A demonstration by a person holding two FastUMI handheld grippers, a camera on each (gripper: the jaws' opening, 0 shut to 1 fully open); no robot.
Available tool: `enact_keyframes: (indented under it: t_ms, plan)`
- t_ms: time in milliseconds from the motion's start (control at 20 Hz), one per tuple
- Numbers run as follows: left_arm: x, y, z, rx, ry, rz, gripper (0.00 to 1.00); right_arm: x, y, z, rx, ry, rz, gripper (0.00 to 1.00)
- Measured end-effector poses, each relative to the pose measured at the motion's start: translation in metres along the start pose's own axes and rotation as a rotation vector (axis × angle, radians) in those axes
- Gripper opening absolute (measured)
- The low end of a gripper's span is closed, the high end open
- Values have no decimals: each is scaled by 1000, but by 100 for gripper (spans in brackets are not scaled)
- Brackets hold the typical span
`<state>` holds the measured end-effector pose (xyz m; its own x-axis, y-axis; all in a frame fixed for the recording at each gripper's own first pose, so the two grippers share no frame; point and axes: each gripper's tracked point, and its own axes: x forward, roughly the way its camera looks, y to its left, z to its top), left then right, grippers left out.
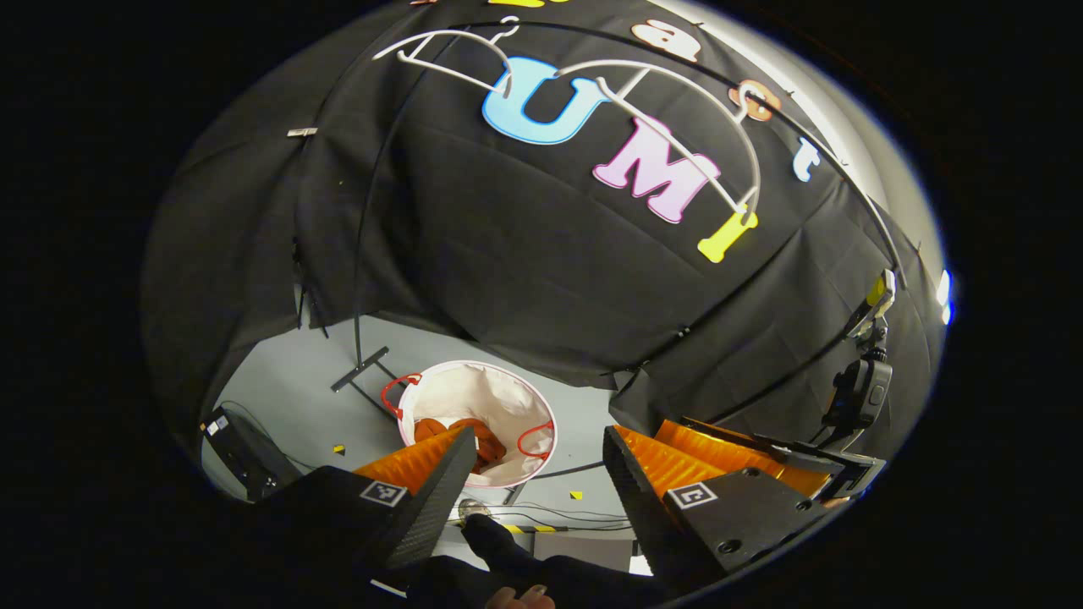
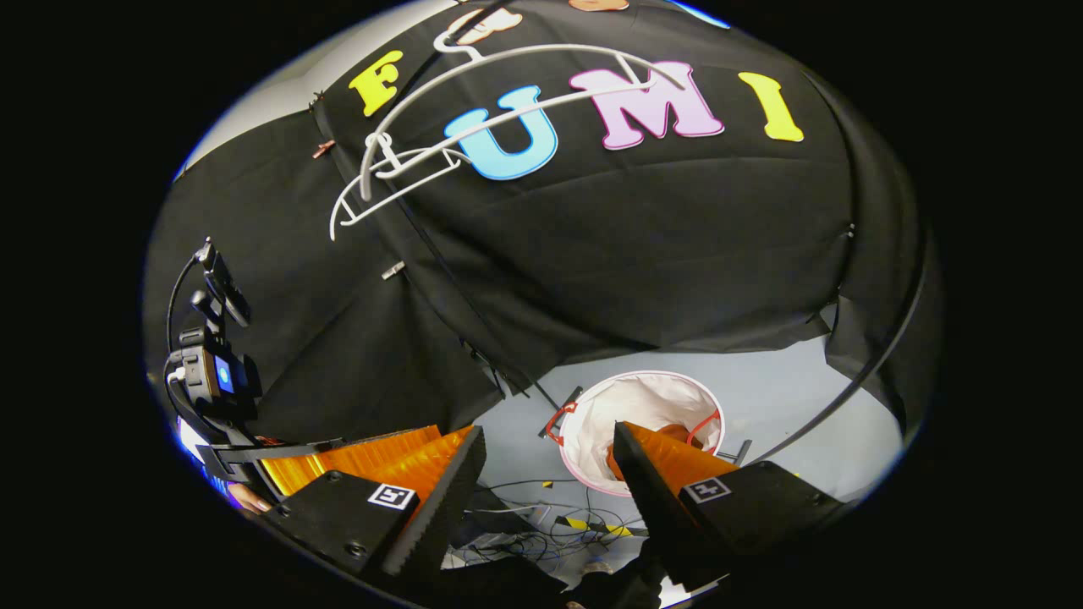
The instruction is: Grasp the clothes on the hanger with both hands and then place them into the laundry hamper below.
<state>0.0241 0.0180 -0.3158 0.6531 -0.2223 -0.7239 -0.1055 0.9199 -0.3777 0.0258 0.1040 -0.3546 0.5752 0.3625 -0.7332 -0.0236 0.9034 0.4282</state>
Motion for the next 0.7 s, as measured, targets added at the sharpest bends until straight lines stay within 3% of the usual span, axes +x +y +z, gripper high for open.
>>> enact_keyframes:
  t_ms: [350,700]
  plan:
    - [-74,-36,27,170,-167,-115,95,-86,45,37,-88,-249,-13,100]
    - [-135,-104,84,323,-394,-234,95,-177,61,90,-217,-482,-68,98]
